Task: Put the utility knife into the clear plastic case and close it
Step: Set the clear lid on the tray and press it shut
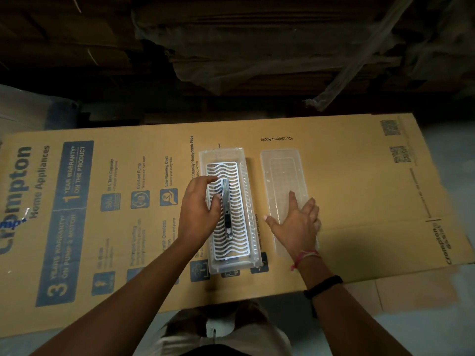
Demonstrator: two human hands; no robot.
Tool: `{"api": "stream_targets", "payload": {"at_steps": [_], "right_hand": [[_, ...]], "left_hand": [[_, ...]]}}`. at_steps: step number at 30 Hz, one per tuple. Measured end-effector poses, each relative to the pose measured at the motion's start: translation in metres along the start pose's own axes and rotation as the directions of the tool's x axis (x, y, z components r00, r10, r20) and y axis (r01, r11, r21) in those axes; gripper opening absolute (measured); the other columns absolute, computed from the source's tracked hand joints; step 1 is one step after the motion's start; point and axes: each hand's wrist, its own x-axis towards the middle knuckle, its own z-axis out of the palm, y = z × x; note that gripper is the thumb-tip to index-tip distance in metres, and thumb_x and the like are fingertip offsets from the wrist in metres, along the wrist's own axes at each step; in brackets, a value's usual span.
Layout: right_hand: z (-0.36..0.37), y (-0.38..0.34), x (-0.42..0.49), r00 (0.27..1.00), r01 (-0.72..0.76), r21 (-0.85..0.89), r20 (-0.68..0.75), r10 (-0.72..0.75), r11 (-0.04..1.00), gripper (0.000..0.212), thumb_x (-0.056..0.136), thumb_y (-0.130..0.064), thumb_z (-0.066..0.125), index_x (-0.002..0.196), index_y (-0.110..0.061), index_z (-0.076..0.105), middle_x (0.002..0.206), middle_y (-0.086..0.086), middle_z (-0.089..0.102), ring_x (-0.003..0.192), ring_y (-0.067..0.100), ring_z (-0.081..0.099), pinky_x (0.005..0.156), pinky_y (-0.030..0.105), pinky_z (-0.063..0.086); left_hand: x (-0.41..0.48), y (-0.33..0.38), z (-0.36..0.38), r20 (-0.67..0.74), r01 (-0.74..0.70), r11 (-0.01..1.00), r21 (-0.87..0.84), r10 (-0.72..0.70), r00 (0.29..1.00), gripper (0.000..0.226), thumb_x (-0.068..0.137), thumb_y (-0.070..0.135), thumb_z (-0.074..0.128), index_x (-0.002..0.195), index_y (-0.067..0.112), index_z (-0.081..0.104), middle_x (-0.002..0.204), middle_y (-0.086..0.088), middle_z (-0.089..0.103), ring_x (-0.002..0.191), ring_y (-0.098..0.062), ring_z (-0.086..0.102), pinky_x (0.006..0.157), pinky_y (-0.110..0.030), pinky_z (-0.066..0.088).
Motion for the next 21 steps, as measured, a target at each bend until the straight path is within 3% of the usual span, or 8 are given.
{"api": "stream_targets", "payload": {"at_steps": [3,8,15,21], "right_hand": [[0.002,-0.001,0.001,0.999,0.000,0.007,-0.044,0.000,1.000,0.096,0.073,-0.070,0.058,0.150,-0.028,0.021,0.154,0.033,0.020,0.141,0.047,0.020,0.110,0.058,0.028],[-0.009,-0.003,0.006,0.994,-0.014,0.069,-0.103,0.021,0.998,0.093,0.068,-0.065,0.064,0.147,-0.030,0.028,0.146,0.028,0.034,0.132,0.044,0.032,0.105,0.054,0.033],[-0.043,-0.039,-0.029,0.972,0.097,0.255,-0.234,-0.036,0.962,0.090,0.066,-0.069,0.064,0.144,-0.037,0.033,0.141,0.019,0.039,0.129,0.038,0.033,0.104,0.053,0.033],[-0.033,-0.085,-0.075,0.970,0.200,0.215,-0.185,-0.161,0.956,0.089,0.065,-0.073,0.058,0.143,-0.040,0.031,0.140,0.017,0.037,0.126,0.035,0.033,0.103,0.049,0.034]], "left_hand": [[0.001,-0.002,-0.001,0.012,-0.014,1.000,-0.009,0.014,1.000,0.036,0.088,0.006,0.058,0.124,0.012,0.057,0.123,-0.004,0.060,0.111,-0.001,0.047,0.093,-0.014,0.034],[0.003,-0.001,-0.003,0.014,-0.038,0.999,-0.022,0.038,0.999,0.034,0.091,0.010,0.058,0.125,0.012,0.057,0.125,-0.003,0.060,0.111,0.001,0.047,0.093,0.001,0.028],[0.000,-0.002,-0.005,-0.067,0.032,0.997,-0.072,-0.037,0.997,0.028,0.098,0.021,0.051,0.124,0.014,0.058,0.120,0.004,0.057,0.115,-0.012,0.053,0.094,-0.027,0.043],[0.000,-0.001,-0.009,-0.109,0.280,0.934,-0.222,-0.310,0.945,0.032,0.100,0.036,0.046,0.116,0.012,0.060,0.113,-0.003,0.064,0.099,-0.016,0.061,0.084,-0.033,0.051]]}}
